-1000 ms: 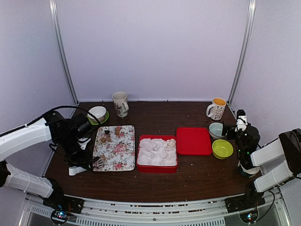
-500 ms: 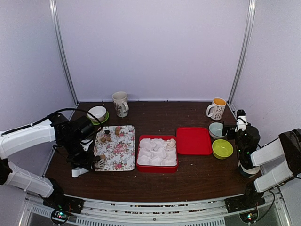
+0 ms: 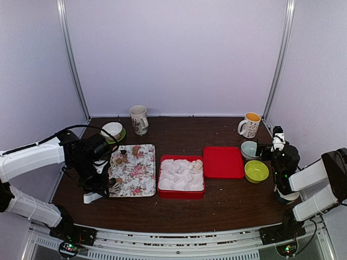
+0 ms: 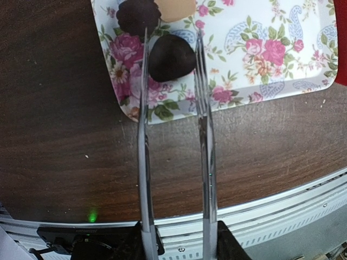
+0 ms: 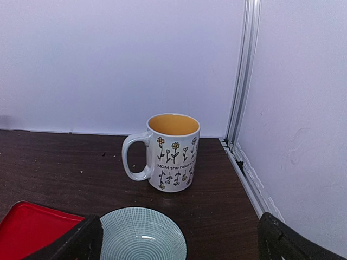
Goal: Pack the chocolate
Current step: Pick up the fake chocolate from the plate.
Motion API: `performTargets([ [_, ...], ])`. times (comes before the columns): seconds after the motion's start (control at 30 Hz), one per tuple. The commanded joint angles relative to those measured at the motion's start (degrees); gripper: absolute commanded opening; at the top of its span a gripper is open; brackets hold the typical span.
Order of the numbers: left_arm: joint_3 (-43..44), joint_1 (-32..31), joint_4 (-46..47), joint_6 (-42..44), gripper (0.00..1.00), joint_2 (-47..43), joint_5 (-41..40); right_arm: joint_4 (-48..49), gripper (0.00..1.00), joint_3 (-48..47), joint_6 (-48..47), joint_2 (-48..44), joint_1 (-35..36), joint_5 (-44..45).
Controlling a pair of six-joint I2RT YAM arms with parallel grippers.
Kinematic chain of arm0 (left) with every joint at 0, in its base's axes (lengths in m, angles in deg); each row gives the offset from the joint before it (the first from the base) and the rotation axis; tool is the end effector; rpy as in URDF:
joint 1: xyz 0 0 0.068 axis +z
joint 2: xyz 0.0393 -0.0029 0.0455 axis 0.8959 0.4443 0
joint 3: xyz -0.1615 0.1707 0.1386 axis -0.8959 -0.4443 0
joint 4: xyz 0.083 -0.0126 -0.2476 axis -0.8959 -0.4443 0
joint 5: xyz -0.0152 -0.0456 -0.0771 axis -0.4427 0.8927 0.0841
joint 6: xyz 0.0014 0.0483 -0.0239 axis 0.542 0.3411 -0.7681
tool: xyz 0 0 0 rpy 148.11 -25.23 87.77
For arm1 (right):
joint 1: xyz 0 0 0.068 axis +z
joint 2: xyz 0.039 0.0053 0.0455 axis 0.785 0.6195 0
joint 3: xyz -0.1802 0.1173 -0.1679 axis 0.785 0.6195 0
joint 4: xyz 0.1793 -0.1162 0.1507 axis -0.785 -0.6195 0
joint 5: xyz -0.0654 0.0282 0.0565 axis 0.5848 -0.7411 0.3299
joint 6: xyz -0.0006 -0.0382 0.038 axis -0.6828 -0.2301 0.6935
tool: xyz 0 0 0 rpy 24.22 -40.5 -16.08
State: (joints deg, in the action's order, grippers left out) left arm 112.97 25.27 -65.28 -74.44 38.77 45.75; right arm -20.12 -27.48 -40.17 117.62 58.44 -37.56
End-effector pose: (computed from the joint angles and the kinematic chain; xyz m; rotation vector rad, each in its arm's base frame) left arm 0.1473 -0.1214 0.2321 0.0458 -3.1219 0.2011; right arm 0.2241 0.0232 0.1673 -0.0653 1.5869 -0.0220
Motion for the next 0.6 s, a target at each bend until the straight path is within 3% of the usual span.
performTargets([
  [0.0,1.16,0.38,-0.83,-0.52,0.33,-2.04,0.24,0.45,1.0,-1.0,0.08,-0.43,-0.35,-0.25],
  [0.2,4.4,0.38,-3.07,-0.7,0.31,-5.06,-0.9,0.41,1.0,-1.03,0.08,-0.43,-0.39,-0.25],
  [0.57,3.72,0.29,2.44,-1.54,0.28,-8.78,3.31,0.41,1.0,-0.96,0.07,-0.43,-0.39,-0.29],
])
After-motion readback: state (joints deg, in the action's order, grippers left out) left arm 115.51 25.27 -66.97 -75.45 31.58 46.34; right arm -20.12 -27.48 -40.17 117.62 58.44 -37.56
